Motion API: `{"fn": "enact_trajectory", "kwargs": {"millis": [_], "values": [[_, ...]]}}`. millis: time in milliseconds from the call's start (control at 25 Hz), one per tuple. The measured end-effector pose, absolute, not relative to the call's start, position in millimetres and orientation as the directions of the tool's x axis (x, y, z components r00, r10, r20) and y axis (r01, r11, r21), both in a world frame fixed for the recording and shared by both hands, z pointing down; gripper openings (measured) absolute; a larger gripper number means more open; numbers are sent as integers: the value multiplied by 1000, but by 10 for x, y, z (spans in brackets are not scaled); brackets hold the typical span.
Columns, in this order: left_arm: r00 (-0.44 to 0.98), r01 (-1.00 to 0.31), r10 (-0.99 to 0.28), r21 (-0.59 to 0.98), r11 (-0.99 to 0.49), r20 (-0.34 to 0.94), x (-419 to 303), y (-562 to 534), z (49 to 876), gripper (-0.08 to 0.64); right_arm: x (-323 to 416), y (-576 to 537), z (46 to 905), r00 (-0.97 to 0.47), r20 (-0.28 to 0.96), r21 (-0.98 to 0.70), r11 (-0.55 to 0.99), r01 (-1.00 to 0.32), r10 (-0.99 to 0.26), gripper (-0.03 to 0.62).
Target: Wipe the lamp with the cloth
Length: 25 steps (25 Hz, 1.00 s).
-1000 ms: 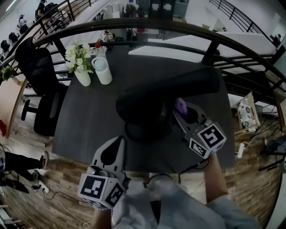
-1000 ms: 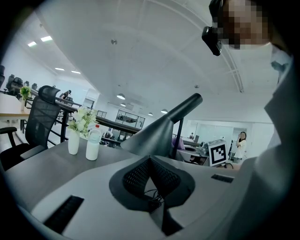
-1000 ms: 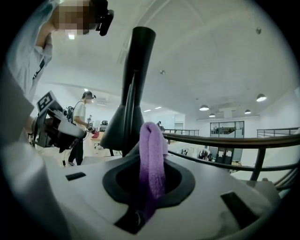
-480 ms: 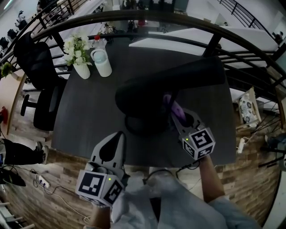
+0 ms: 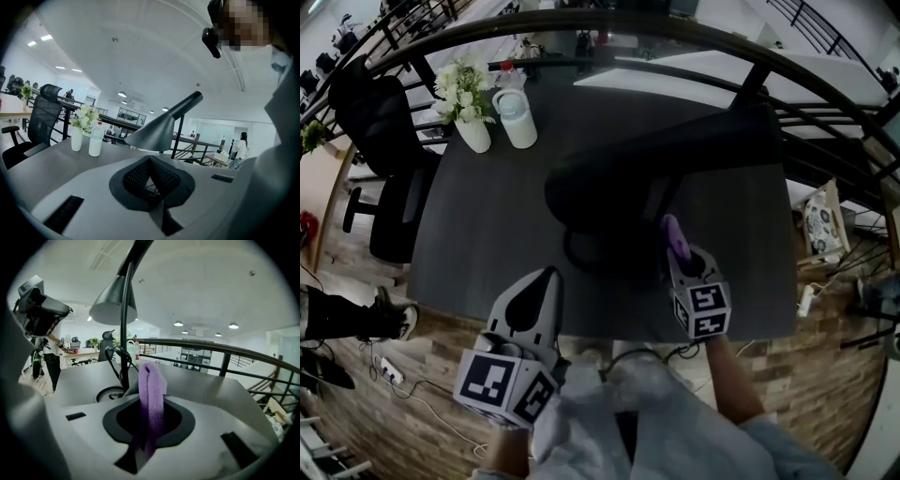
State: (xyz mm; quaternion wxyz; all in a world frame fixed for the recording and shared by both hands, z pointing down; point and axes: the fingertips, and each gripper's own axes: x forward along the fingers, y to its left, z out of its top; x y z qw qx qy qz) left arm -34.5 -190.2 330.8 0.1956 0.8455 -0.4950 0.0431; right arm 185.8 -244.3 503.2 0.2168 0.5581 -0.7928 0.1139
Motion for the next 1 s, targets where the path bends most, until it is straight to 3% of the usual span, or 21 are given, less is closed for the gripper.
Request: {"fn": "enact_trajectory", "kwargs": {"millis": [360,1000], "values": [[477,-871,-833,279,-405,279,-457,-1855,3368,14,1824,-2076,5647,-170,638,53,262,-964,-751,55],[416,-898,-858,283,-336,301,-689,-1794,3437,14,978,-2006,5774,-304,683,33,443,-896,-664,57]]}}
